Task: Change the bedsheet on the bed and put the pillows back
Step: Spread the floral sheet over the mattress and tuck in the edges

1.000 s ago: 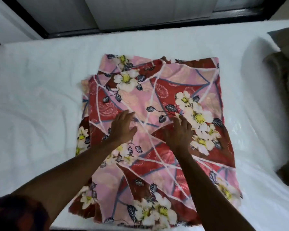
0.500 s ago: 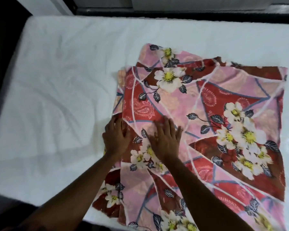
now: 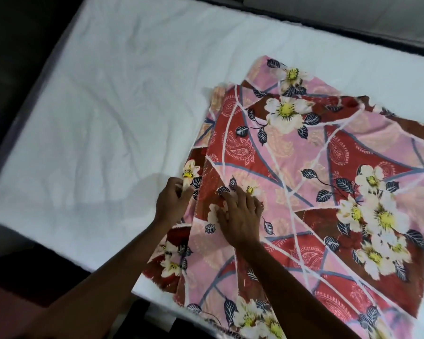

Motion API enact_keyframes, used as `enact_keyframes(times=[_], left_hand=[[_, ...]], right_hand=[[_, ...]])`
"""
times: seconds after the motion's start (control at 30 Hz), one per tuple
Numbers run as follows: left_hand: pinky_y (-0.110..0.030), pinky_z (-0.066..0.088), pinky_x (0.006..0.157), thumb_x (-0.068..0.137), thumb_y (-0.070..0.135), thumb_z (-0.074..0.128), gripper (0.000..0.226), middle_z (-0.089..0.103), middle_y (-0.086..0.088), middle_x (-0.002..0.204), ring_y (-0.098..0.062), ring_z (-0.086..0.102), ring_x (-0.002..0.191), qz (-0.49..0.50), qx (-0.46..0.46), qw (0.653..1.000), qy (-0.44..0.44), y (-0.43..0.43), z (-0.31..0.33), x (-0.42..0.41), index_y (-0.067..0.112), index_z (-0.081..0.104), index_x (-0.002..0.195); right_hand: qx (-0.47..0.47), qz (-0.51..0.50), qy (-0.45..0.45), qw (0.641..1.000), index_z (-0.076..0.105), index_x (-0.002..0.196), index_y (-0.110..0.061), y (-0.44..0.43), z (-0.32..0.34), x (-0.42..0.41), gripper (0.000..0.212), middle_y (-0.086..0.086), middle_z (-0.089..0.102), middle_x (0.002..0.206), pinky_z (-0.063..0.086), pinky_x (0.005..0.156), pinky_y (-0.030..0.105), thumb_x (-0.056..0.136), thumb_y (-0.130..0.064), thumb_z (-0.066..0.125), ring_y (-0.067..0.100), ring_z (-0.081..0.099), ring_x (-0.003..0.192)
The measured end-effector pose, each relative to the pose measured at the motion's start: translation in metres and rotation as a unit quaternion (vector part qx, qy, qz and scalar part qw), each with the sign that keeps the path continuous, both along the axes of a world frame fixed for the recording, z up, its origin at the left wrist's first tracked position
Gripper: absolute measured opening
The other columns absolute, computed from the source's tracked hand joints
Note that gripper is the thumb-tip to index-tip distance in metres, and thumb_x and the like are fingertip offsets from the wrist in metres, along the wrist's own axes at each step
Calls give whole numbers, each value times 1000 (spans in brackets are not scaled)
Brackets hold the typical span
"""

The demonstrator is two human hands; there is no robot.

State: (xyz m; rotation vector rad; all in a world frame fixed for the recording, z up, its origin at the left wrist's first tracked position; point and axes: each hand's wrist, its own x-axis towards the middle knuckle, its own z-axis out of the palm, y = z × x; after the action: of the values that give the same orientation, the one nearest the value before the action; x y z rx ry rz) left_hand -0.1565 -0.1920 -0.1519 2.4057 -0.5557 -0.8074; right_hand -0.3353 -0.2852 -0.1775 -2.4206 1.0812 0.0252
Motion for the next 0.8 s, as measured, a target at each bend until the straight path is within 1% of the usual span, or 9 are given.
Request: enact_keyframes(times=[0.1, 0.17, 0.3, 0.4, 0.47, 0.53, 0.6, 0.7, 0.8], left_hand=[[-18, 42, 60, 93, 36, 68, 41, 64, 2, 103, -18, 62, 84, 19, -14, 999, 25, -39, 4, 17, 16, 49, 123], [-23, 44, 66, 93, 38, 68, 47, 65, -2, 113, -21, 63, 92, 25, -11, 999, 36, -71, 4, 33, 17, 47, 130], [-26, 48, 72, 90, 41, 71, 66, 61, -5, 116, -20, 61, 92, 16, -32, 998, 57, -143, 10, 65, 21, 39, 143], [-37, 52, 91, 87, 39, 75, 73, 59, -11, 129, -28, 62, 111, -29, -51, 997, 50, -194, 7, 86, 20, 36, 146], [-35, 49, 96, 85, 36, 77, 74, 53, -8, 140, -26, 56, 120, -44, -61, 996, 56, -223, 5, 96, 17, 37, 145], [-29, 48, 89, 85, 32, 77, 69, 53, -3, 132, -18, 55, 111, -46, -66, 995, 64, -247, 3, 103, 16, 41, 141], [-29, 49, 78, 85, 29, 77, 51, 58, -1, 116, -19, 59, 97, -39, -68, 996, 44, -262, 3, 107, 17, 51, 127], [-32, 51, 74, 85, 18, 74, 15, 65, 3, 88, -21, 65, 86, -65, -100, 993, 13, -272, 5, 105, 18, 63, 95], [-24, 47, 69, 86, 10, 70, 12, 69, 5, 84, -11, 63, 79, -167, -153, 974, 7, -274, 23, 80, 21, 64, 84]], right_hand=[[8, 2, -65, 998, 56, 130, -22, -33, 4, 19, 41, 5, 55, 134, 48, 93, 48, 100, -48, 46, 27, 53, 115], [5, 14, -98, 995, 56, 132, -19, -64, 4, 38, 42, 8, 54, 132, 51, 88, 47, 101, -45, 47, 26, 52, 113], [-27, -2, -99, 995, 51, 137, -18, -131, 10, 76, 51, 12, 49, 144, 52, 88, 49, 93, -43, 51, 36, 50, 121], [-8, -47, -100, 994, 48, 142, -21, -170, 6, 95, 52, 8, 43, 151, 51, 88, 51, 94, -42, 51, 39, 49, 124], [30, -64, -88, 994, 45, 143, -22, -183, -4, 100, 53, 5, 42, 153, 48, 96, 51, 96, -45, 51, 38, 48, 127], [63, -68, -86, 992, 45, 143, -22, -190, -13, 100, 61, 4, 44, 152, 43, 102, 50, 94, -57, 46, 35, 48, 129], [99, -78, -111, 986, 48, 141, -21, -192, -19, 96, 69, 4, 50, 148, 42, 106, 48, 91, -68, 39, 30, 52, 127], [210, -148, -216, 942, 56, 138, -22, -197, -12, 90, 58, 1, 64, 134, 51, 100, 44, 95, -59, 46, 18, 62, 117], [343, -252, -312, 849, 64, 128, -21, -212, 12, 90, 42, -1, 69, 121, 52, 90, 31, 101, -49, 49, 10, 65, 104]])
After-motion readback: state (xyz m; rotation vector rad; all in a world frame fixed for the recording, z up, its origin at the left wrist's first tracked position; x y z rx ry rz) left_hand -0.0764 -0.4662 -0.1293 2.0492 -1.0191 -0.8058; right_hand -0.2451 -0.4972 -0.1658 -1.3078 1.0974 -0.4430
